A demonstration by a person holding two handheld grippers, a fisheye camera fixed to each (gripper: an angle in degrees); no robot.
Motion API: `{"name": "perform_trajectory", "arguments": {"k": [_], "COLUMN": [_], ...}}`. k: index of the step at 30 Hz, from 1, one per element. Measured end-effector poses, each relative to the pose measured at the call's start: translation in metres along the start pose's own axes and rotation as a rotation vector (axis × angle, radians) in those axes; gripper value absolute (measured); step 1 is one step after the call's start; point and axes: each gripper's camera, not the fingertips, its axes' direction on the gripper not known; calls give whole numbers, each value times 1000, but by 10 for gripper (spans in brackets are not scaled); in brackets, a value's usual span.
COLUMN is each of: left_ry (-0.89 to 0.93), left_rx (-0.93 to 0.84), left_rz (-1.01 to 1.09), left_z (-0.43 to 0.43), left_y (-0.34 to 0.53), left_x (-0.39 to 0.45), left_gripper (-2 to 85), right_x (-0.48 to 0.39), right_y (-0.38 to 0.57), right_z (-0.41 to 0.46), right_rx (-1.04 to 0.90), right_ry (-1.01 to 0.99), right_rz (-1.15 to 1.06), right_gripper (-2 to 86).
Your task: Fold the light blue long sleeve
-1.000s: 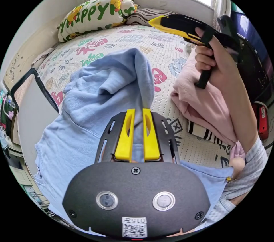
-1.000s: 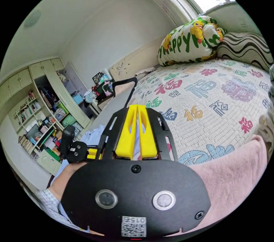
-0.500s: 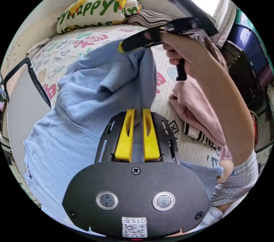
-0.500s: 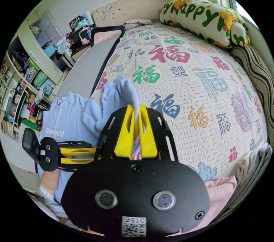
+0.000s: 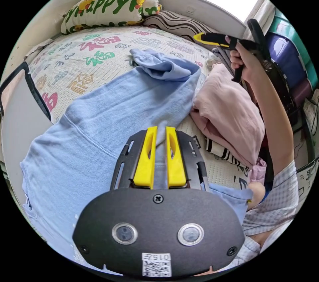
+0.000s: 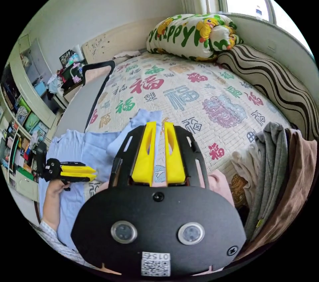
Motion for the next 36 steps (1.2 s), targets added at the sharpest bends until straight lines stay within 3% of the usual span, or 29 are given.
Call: {"name": "perform_trajectory", "arguments": {"k": [6, 10, 13, 16, 19, 21, 24, 27, 31, 36], "left_ry": [-91, -106, -44, 7, 87, 157, 122, 122, 83, 146], "left_rx": [3, 1, 3, 24, 180, 327, 484, 562, 506, 367], "left_rz": [49, 55, 20, 0, -9, -126, -249, -283, -183, -86], "left_z": [-10, -17, -24, -35, -66, -102, -143, -173, -196, -231], "left_y": [10, 16, 21, 29, 49, 69, 100, 114, 110, 161], "left_x": [10, 8, -9, -21, -37, -69, -99, -105, -69, -17], "left_gripper": [50, 48, 42, 30, 15, 6, 2, 3, 8, 22], "right_x": [-9, -14, -18, -7, 21, 48, 71, 80, 82, 89], "right_y": [-23, -21, -21, -18, 0, 14, 31, 45, 56, 94], "right_z": [85, 130, 116, 64, 5, -20, -28, -31, -48, -96], "right_rx": [-287, -477, -427, -190, 5, -10, -97, -127, -127, 68], "right_ry": [-14, 47, -1, 46, 230, 209, 111, 48, 91, 44], "right_rz": [-4, -16, -61, 19, 144, 186, 208, 242, 266, 423], "right_gripper": [156, 144, 42, 37, 42, 53, 65, 73, 66, 72]}}
